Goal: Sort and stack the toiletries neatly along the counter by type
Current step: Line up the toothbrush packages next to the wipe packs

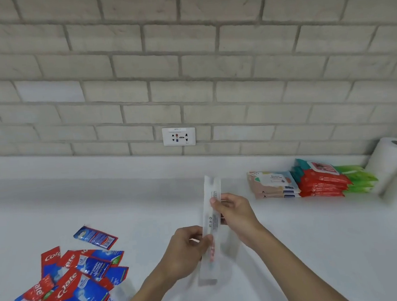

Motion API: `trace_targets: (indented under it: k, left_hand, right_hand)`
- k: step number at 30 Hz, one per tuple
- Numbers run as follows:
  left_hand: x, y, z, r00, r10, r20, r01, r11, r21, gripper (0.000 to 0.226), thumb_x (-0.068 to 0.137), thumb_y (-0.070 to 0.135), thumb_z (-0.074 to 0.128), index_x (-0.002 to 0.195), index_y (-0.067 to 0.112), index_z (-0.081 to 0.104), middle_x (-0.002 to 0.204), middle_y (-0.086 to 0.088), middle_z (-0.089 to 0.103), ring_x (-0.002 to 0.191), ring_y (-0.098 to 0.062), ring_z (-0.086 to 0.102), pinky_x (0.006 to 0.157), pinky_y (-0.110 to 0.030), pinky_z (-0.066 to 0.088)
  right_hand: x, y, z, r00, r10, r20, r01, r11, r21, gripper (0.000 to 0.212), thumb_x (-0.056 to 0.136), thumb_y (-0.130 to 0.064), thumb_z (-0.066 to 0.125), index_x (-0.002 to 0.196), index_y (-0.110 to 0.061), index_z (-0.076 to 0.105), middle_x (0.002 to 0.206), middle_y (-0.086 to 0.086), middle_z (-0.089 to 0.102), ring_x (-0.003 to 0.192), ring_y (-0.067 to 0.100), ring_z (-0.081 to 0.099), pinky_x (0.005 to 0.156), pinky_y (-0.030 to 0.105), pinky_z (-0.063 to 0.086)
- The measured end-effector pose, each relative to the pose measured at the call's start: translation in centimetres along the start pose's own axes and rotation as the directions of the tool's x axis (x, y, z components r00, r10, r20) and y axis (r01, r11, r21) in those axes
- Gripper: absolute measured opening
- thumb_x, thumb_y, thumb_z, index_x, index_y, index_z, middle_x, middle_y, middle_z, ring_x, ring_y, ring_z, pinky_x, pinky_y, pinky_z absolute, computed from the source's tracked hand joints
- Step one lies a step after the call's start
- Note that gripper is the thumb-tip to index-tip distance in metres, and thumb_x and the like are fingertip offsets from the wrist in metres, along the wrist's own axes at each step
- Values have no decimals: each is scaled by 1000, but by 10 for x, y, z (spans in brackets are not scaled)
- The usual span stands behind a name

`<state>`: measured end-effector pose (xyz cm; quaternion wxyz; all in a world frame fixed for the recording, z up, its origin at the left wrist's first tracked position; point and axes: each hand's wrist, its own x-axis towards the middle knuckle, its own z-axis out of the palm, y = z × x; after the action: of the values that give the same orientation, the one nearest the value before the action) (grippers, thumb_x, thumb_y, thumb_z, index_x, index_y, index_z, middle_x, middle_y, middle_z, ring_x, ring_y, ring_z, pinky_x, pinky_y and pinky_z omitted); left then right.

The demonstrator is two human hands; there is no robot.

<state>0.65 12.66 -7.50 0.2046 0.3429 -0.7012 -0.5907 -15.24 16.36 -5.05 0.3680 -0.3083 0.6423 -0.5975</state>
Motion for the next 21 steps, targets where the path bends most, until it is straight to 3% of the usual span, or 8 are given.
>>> trace_targets:
  k: [5, 11, 15, 21]
  left_hand:
    - [18, 10, 26, 1000, 4, -26, -5, 999, -39, 11, 91, 12, 63, 95, 15, 73, 86, -5, 72, 64, -14, 68, 60, -22, 51]
    - [44, 12, 54, 994, -22, -109, 17, 999, -47, 22, 85, 12, 70, 101, 26, 65, 84, -3, 72, 64, -13, 70, 60, -20, 52]
    - [70, 8, 74, 984, -57, -168, 52, 998, -38, 28, 82, 16, 75, 106, 26, 63, 81, 2, 70, 62, -8, 69, 59, -18, 51]
    - [101, -1, 94, 976, -72, -203, 72, 997, -10, 31, 79, 18, 78, 102, 31, 61, 81, 2, 70, 59, -3, 66, 59, -15, 50]
  right_hand:
    - [21, 8, -29, 996, 0, -85, -1, 1000, -17, 10, 87, -20, 71, 89, -11, 72, 79, 5, 75, 74, 19, 70, 74, 40, 58]
    - [51, 22, -59, 983, -14, -183, -10, 992, -125, 29, 77, -26, 81, 99, -23, 62, 83, 6, 75, 77, 23, 73, 73, 43, 60]
    - [70, 31, -77, 982, -21, -186, -20, 977, -213, 36, 80, -20, 77, 107, -29, 54, 91, 7, 70, 81, 21, 70, 75, 42, 60]
    - [92, 41, -97, 994, -26, -108, -23, 903, -429, 18, 83, -15, 72, 97, -24, 64, 89, 0, 66, 81, 14, 66, 75, 33, 58]
